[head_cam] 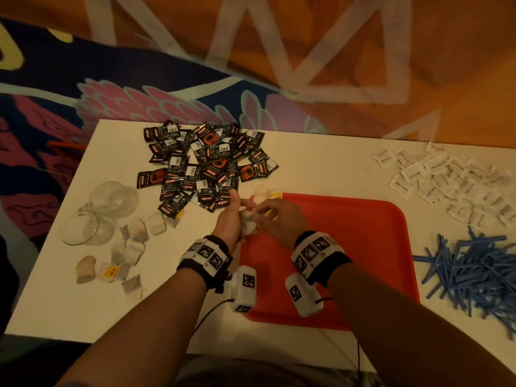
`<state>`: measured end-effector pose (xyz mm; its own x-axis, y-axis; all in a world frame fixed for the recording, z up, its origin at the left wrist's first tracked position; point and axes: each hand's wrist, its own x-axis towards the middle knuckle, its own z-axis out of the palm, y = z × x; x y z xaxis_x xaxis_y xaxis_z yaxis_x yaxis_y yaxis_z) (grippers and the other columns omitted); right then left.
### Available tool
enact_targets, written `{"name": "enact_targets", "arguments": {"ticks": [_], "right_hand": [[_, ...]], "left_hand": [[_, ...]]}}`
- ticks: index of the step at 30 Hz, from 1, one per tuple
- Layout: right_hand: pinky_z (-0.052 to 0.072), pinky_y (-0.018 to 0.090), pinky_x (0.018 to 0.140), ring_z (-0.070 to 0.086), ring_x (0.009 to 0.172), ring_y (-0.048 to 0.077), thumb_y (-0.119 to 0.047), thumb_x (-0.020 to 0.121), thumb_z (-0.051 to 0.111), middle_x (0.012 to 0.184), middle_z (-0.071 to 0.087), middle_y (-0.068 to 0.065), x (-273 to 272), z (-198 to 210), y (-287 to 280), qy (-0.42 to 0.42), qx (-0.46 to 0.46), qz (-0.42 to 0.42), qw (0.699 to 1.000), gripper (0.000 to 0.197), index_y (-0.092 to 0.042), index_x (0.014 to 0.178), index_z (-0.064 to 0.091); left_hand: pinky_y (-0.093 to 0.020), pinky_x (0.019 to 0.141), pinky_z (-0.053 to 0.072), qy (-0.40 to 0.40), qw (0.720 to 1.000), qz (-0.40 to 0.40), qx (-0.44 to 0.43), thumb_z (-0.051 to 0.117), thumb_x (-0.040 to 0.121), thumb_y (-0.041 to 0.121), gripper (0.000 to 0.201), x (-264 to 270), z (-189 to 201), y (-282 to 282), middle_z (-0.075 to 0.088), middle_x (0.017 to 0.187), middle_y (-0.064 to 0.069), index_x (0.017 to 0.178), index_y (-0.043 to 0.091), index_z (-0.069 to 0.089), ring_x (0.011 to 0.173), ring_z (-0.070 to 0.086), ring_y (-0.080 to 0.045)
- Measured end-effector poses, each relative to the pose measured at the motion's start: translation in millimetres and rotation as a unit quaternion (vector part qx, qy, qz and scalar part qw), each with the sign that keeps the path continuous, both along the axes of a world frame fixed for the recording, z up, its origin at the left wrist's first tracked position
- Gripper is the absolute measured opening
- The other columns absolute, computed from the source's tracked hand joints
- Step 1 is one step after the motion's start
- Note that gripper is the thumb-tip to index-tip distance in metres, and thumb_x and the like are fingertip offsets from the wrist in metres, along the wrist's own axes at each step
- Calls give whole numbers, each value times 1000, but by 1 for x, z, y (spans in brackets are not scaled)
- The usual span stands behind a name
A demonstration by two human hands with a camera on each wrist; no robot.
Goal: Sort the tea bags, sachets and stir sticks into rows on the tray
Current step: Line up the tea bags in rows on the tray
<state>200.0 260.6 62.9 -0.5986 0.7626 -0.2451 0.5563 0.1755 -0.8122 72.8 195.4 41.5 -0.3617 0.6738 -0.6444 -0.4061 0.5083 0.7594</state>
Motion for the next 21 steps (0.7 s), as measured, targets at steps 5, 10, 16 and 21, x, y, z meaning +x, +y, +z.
{"name": "enact_targets", "arguments": {"ticks": [5, 10, 16, 21], "right_hand": [[46, 19, 64, 60, 73, 9, -13, 89, 66, 81, 65, -8, 5, 9, -2, 64, -109, -92, 988, 19, -27, 76, 61], [49, 24, 56, 61, 66, 11, -10, 95, 59, 83, 65, 5, 10, 21, -6, 142, -232, -179, 945, 6, -11, 90, 62], [46, 22, 55, 59, 69, 16, 0, 97, 52, 88, 64, 11, 18, 28, -13, 171, -308, -189, 916, 8, -2, 103, 57], [51, 28, 67, 62, 88, 16, 3, 80, 66, 113, 64, 5, 32, 23, -8, 81, -189, -127, 970, 30, -18, 102, 62]], "left_hand": [[-19, 34, 31, -101, 994, 5, 38, 39, 97, 61, 59, 1, 12, -14, 67, 75, -7, 107, 11, 68, 49, 55, -16], [-18, 38, 28, -46, 995, 8, 83, 61, 96, 24, 13, 5, 21, -26, 64, 84, -5, 97, 11, 66, 53, 50, -9], [-20, 42, 37, 107, 990, 38, 81, 67, 94, 16, 5, 9, 35, -24, 61, 79, -4, 95, 14, 72, 57, 50, -11], [-24, 65, 45, 340, 931, -85, 102, 74, 88, 17, 11, 4, 51, -19, 64, 81, 9, 85, 26, 68, 65, 57, 0]]}}
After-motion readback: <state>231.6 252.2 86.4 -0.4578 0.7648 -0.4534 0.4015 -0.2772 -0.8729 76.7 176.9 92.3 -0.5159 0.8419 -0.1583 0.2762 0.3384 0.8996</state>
